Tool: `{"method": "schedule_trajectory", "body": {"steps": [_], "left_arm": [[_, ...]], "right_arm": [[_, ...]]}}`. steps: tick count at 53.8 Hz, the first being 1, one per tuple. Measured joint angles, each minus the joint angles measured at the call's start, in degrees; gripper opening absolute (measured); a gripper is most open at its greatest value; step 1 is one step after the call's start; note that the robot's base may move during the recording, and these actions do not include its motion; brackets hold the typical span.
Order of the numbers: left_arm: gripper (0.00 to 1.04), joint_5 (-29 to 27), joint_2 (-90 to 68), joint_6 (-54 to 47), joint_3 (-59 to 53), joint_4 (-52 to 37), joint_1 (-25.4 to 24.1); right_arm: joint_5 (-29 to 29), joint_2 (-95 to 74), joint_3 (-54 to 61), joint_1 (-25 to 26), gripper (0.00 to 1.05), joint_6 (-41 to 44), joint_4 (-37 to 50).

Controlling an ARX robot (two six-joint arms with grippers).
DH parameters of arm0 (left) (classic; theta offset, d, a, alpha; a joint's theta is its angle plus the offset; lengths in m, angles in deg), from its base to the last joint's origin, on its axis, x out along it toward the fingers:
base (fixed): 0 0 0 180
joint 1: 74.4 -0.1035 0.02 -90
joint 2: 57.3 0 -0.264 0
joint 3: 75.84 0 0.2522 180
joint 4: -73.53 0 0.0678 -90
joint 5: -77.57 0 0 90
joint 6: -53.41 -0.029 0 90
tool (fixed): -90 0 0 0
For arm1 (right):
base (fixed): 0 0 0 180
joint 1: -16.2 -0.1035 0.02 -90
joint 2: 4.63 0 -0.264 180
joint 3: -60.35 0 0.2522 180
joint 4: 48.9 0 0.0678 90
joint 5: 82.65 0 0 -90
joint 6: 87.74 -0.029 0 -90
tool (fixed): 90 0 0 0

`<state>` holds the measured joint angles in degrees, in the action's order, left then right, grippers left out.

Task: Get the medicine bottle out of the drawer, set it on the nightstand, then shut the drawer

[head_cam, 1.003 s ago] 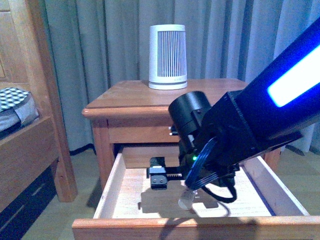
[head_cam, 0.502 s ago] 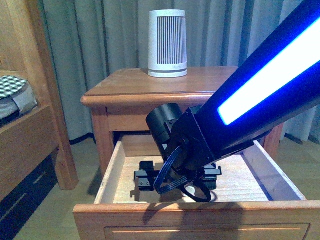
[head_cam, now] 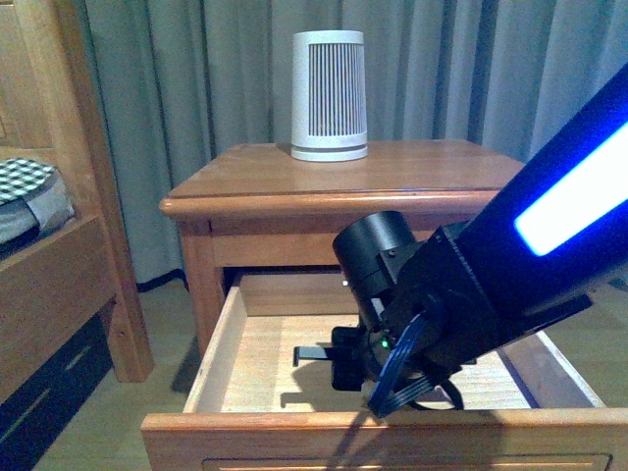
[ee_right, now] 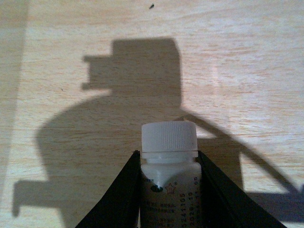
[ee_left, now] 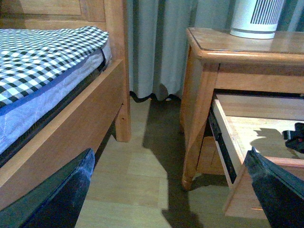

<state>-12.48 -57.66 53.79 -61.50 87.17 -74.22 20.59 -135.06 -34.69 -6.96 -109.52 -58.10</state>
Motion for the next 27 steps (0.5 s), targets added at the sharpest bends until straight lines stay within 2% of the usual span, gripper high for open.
{"method": "schedule_trajectory", "body": {"steps": [15, 21, 27], "left_arm": [[0.98, 0.0, 0.0, 0.0, 0.0, 0.0, 0.0], [0.98, 0.0, 0.0, 0.0, 0.0, 0.0, 0.0], [0.98, 0.0, 0.0, 0.0, 0.0, 0.0, 0.0]], "right_arm": [[-8.7, 16.4, 5.2, 3.4, 0.30, 1.9, 1.2], [-11.7, 21.4, 2.6, 4.4, 0.30, 2.4, -1.0], [-12.2, 22.4, -4.3, 5.1, 0.30, 4.1, -2.8]]}}
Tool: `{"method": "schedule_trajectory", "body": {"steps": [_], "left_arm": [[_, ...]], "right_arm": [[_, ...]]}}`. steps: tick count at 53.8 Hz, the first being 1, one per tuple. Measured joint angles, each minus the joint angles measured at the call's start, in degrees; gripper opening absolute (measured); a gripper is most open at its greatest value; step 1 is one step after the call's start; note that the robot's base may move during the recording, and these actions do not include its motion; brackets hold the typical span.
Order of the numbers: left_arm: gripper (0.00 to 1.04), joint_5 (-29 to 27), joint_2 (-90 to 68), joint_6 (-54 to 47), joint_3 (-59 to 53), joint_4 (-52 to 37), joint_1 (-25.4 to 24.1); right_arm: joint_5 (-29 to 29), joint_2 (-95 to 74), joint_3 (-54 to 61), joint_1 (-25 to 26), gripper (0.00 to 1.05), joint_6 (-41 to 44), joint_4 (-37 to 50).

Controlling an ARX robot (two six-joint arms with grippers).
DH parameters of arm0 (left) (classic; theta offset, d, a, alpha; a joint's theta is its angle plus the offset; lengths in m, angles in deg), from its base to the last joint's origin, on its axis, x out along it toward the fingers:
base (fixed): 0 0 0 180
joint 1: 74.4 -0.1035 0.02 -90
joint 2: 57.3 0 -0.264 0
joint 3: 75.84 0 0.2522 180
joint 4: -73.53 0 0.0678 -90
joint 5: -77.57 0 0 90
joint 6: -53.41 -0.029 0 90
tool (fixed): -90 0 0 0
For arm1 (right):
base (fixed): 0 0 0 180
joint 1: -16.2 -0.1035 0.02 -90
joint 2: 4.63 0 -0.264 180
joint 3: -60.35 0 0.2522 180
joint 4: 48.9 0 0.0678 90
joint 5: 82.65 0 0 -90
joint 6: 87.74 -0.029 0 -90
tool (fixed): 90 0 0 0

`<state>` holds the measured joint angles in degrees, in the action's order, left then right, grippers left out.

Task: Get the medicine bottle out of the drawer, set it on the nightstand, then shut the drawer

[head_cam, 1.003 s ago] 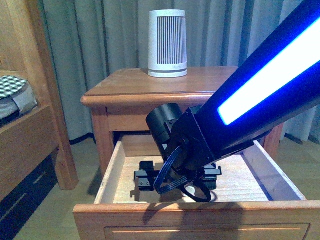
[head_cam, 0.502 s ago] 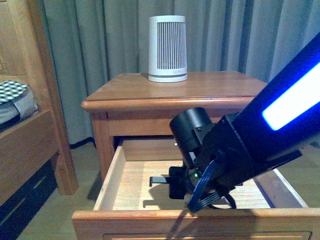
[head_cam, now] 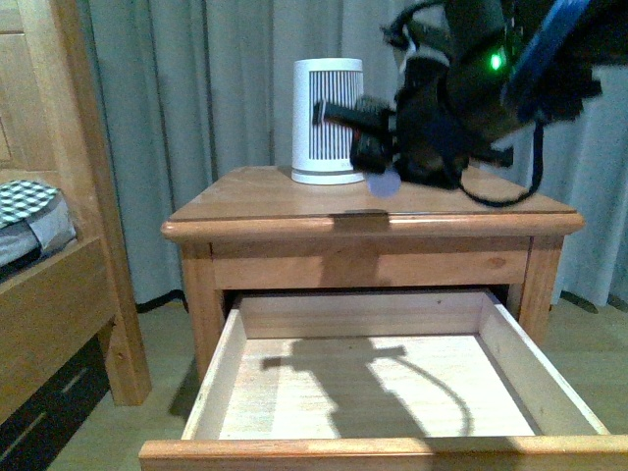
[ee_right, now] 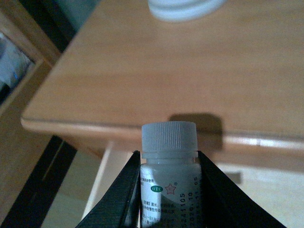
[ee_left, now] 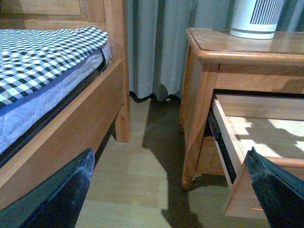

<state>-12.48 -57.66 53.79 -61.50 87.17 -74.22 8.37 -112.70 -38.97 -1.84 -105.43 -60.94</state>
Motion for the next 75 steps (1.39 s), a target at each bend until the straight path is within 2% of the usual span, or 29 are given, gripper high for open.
{"method": "schedule_trajectory", "body": {"steps": [7, 15, 29, 37, 43, 52, 62, 75], "left_arm": [[0.98, 0.0, 0.0, 0.0, 0.0, 0.0, 0.0], [0.98, 0.0, 0.0, 0.0, 0.0, 0.0, 0.0], [0.98, 0.0, 0.0, 0.0, 0.0, 0.0, 0.0], [0.98, 0.0, 0.0, 0.0, 0.0, 0.0, 0.0], [0.98, 0.0, 0.0, 0.0, 0.0, 0.0, 0.0], [0.98, 0.0, 0.0, 0.0, 0.0, 0.0, 0.0], [0.98, 0.0, 0.0, 0.0, 0.0, 0.0, 0.0], [0.98, 0.0, 0.0, 0.0, 0.0, 0.0, 0.0]], "right_arm": [[2.4, -4.2, -11.4, 1.0, 0.30, 4.1, -1.7], [6.3, -20.7, -31.6, 3.2, 0.30, 10.0, -5.5], [9.7, -32.9, -44.3, 3.8, 0.30, 13.1, -10.4], [9.0, -31.3, -42.5, 3.7, 0.53, 12.8, -7.3], [6.1, -23.3, -30.9, 3.8, 0.75, 12.5, 1.8], [-0.4, -5.0, -11.6, 4.3, 0.99, 9.2, 10.8], [-10.2, 19.3, 14.7, 4.9, 0.98, 6.6, 9.6], [-12.9, 34.7, 50.6, 2.7, 0.58, 6.3, 6.3]]}}
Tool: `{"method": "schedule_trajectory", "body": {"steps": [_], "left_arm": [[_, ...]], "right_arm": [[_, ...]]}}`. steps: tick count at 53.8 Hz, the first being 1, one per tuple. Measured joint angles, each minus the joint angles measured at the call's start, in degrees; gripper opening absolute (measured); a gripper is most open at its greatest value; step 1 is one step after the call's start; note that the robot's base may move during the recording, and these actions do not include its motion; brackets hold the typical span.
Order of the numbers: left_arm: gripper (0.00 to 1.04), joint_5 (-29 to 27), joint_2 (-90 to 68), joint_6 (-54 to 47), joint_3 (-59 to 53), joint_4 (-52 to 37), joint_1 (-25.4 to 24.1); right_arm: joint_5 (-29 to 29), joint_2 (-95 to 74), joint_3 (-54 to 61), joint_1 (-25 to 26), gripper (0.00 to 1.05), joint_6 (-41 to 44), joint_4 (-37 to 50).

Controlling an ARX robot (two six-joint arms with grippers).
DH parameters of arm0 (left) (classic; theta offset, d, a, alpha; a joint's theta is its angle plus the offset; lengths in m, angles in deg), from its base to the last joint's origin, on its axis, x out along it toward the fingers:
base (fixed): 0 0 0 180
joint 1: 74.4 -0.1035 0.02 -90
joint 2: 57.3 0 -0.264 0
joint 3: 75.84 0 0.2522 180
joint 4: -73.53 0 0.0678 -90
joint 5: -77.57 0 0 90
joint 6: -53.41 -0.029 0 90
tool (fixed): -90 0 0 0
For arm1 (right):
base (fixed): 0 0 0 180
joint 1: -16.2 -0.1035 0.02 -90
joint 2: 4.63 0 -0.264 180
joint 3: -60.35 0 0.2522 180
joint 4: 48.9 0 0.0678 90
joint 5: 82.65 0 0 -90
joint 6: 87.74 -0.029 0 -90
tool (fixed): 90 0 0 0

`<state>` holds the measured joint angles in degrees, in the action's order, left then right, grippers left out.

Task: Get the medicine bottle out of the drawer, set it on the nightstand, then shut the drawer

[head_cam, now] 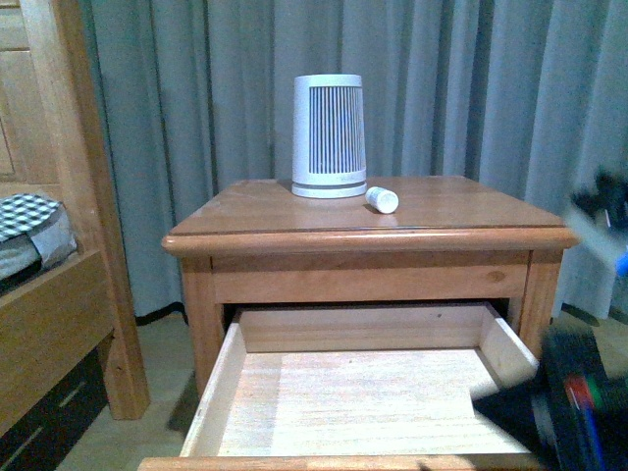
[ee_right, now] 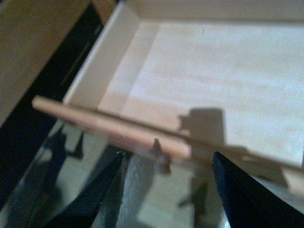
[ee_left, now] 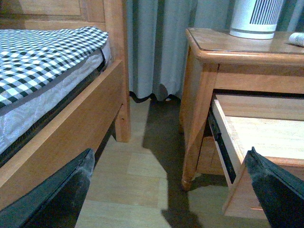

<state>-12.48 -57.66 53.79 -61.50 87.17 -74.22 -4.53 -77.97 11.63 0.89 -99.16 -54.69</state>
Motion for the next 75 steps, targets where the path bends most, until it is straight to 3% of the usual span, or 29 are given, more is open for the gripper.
{"method": "schedule_trajectory", "body": {"steps": [9, 18, 24, 30, 51, 75], "left_arm": [[0.98, 0.0, 0.0, 0.0, 0.0, 0.0, 0.0], [0.98, 0.0, 0.0, 0.0, 0.0, 0.0, 0.0], [0.98, 0.0, 0.0, 0.0, 0.0, 0.0, 0.0], [0.98, 0.0, 0.0, 0.0, 0.0, 0.0, 0.0], [0.98, 0.0, 0.0, 0.0, 0.0, 0.0, 0.0], [0.98, 0.0, 0.0, 0.0, 0.0, 0.0, 0.0]], "right_arm": [[2.6, -2.8, 11.7, -1.0, 0.30, 0.7, 6.7], [6.3, -17.3, 10.5, 0.7, 0.03, 4.7, 20.0], [8.8, -29.7, 5.0, 2.3, 0.03, 9.2, 27.6], [10.9, -39.1, -2.5, 3.1, 0.03, 13.2, 29.1], [17.1, -53.5, -28.5, 4.2, 0.03, 19.4, 22.7], [19.8, -60.9, -47.0, 6.7, 0.03, 22.1, 13.9]]}}
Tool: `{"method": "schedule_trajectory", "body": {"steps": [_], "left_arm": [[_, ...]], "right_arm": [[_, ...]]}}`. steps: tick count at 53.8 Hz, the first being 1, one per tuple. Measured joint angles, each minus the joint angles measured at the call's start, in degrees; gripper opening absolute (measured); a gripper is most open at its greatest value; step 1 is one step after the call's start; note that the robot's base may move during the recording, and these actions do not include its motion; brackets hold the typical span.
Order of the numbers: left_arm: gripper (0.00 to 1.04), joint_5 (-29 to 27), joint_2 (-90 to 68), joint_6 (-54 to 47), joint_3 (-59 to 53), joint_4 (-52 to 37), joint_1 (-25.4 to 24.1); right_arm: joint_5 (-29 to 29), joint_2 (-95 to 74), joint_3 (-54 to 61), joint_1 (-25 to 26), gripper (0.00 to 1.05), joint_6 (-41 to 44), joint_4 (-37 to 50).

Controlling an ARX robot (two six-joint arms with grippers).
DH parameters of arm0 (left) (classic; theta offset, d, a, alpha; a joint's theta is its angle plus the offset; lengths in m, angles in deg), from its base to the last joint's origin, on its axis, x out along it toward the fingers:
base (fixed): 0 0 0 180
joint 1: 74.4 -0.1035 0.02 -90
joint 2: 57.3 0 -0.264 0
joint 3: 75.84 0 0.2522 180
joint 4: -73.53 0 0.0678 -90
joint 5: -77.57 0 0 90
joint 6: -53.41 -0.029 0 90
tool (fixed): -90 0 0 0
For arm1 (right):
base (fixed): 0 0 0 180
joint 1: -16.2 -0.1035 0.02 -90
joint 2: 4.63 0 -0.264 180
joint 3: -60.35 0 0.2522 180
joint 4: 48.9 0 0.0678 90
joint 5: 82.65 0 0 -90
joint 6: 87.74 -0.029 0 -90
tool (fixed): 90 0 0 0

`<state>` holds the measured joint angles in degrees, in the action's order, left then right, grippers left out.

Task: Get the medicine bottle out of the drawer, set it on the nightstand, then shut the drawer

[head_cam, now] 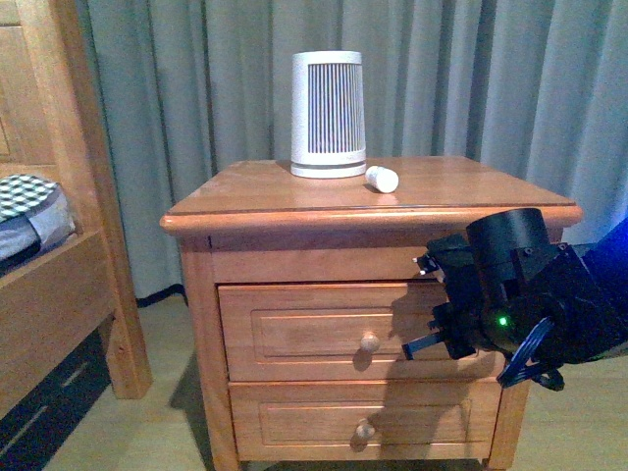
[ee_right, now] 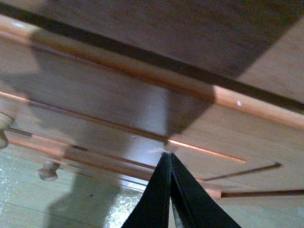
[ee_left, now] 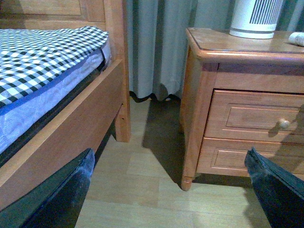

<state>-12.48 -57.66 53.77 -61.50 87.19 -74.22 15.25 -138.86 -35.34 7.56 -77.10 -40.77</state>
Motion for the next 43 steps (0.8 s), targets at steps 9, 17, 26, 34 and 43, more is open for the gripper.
{"method": "schedule_trajectory", "body": {"steps": [9, 17, 26, 34, 43], "left_arm": [[0.98, 0.0, 0.0, 0.0, 0.0, 0.0, 0.0], [0.98, 0.0, 0.0, 0.0, 0.0, 0.0, 0.0], [0.98, 0.0, 0.0, 0.0, 0.0, 0.0, 0.0], [0.98, 0.0, 0.0, 0.0, 0.0, 0.0, 0.0], [0.98, 0.0, 0.0, 0.0, 0.0, 0.0, 0.0]], "right_arm": [[-1.1, -0.1, 0.2, 0.0, 0.03, -1.9, 0.4], [-6.5, 5.8, 9.4, -0.4, 0.03, -11.0, 4.6], [-13.8, 20.9, 23.5, -0.5, 0.03, -21.3, 9.6], [-19.4, 39.4, 34.8, 2.3, 0.03, -26.4, 9.6], [-25.7, 64.3, 44.5, 7.7, 0.03, -29.2, 3.9]]}}
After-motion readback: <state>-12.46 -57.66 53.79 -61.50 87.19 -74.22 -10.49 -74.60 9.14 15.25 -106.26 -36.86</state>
